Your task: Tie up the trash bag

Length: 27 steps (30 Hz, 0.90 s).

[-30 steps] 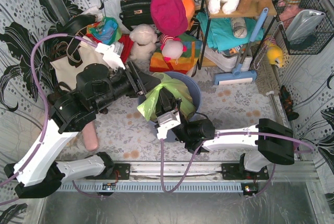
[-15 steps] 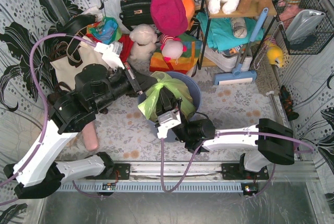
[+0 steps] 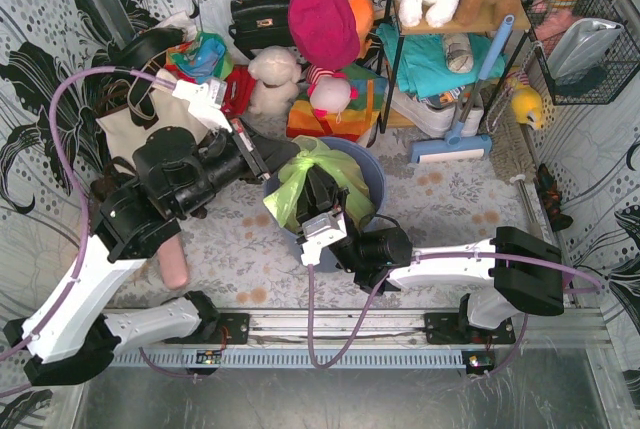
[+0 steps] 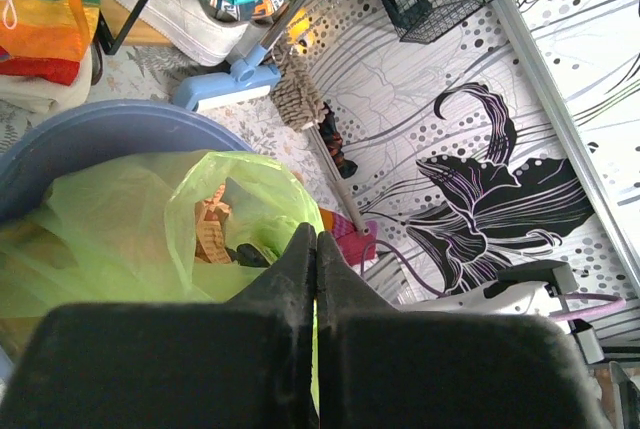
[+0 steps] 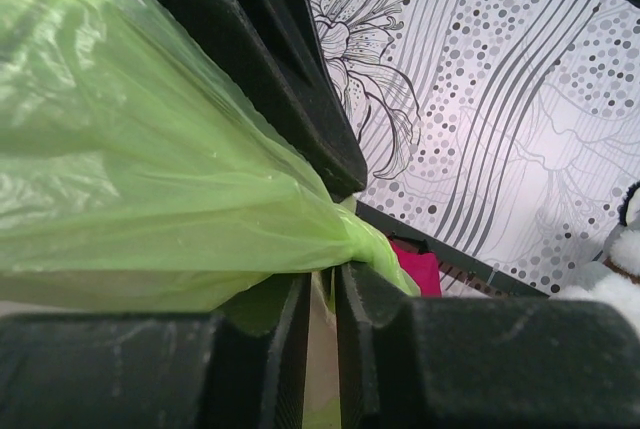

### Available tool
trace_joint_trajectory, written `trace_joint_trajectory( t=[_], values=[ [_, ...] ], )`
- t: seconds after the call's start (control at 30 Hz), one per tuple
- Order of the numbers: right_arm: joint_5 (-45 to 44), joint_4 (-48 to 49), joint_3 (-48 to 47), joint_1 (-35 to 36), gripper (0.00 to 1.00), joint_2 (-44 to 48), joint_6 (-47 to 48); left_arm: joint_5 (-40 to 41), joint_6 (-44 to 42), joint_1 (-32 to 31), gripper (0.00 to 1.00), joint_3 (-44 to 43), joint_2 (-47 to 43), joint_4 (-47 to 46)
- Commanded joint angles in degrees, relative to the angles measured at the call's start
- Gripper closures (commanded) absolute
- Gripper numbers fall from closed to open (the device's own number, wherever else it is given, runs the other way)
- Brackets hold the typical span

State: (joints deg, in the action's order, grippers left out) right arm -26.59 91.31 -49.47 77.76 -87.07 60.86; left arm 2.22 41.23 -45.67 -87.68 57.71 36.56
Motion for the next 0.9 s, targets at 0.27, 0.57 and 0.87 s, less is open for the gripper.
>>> trace_joint_trajectory(
  t=[0.27,0.57,0.87],
  values=[
    [0.73,5.64,-0.24,0.20,0.93,0.90,-1.09,4.76,-0.41,-0.21,0.96,0.61,-2.10,-3.87],
    [0.85,5.64,-0.55,0.20,0.95,0.76,-1.12,2.71,-0.36,-0.22,0.52,0.14,0.38,-1.93],
    [0.91,5.68,-0.36,0.20,0.95,0.93,-1.13,2.24,-0.89,-0.21,0.59,0.99,1.21,-3.61]
  ],
)
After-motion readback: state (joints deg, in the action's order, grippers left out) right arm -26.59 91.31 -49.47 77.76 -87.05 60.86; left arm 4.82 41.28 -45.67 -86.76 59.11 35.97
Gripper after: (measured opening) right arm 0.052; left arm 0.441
